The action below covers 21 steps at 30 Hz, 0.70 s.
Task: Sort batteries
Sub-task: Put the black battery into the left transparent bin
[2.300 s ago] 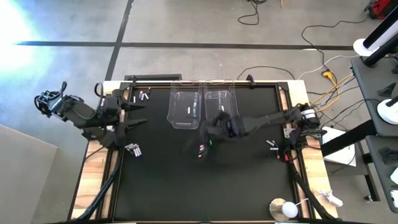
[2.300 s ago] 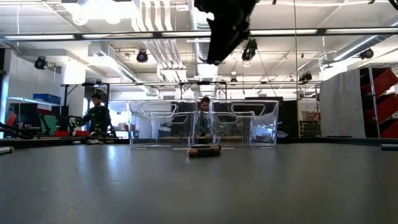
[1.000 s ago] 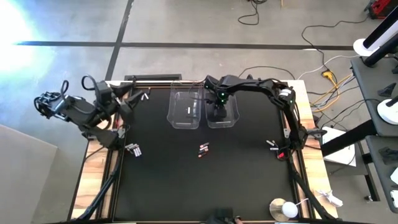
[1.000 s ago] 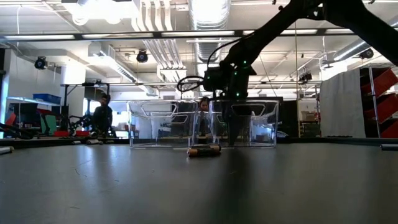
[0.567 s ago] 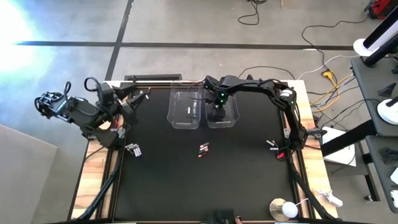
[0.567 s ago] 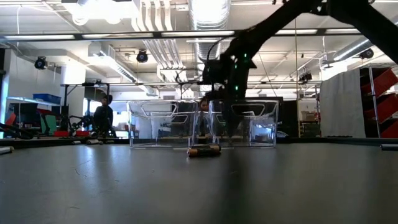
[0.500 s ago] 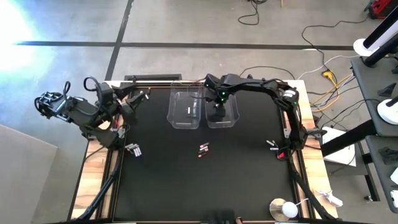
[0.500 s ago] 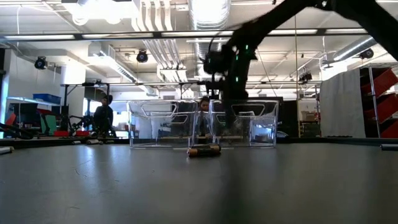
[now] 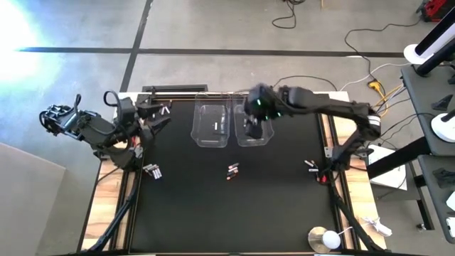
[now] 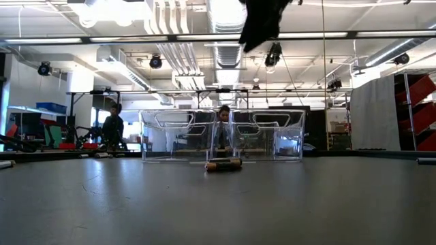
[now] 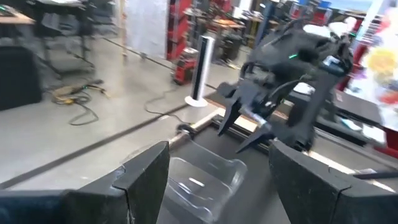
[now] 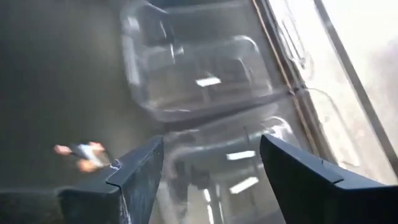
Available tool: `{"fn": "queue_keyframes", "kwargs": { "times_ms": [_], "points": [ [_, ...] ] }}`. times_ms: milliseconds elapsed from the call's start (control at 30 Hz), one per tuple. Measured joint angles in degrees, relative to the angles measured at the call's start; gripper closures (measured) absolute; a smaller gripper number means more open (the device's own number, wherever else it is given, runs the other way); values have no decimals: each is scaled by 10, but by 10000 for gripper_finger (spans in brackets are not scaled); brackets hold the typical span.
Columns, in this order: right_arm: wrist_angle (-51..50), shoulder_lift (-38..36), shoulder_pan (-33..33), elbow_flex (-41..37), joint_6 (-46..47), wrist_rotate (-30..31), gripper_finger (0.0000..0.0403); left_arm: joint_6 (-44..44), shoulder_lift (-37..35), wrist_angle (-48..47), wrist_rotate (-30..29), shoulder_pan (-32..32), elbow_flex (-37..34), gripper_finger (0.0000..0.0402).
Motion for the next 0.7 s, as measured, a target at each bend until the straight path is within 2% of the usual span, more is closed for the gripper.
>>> {"fn": "queue_keyframes", "kwargs": {
  "times_ms": [200,400,533,700],
  "points": [
    [1,-22,165,-25,179,111,140,26,1,0,74,-3,0,149],
    [15,48,327,-38,373,208,108,79,6,-1,105,-5,-1,149],
    [39,127,379,-38,502,259,89,76,4,-1,105,-7,-1,149],
    [81,237,386,-35,656,303,78,70,4,-11,105,-17,-5,149]
  ]
}}
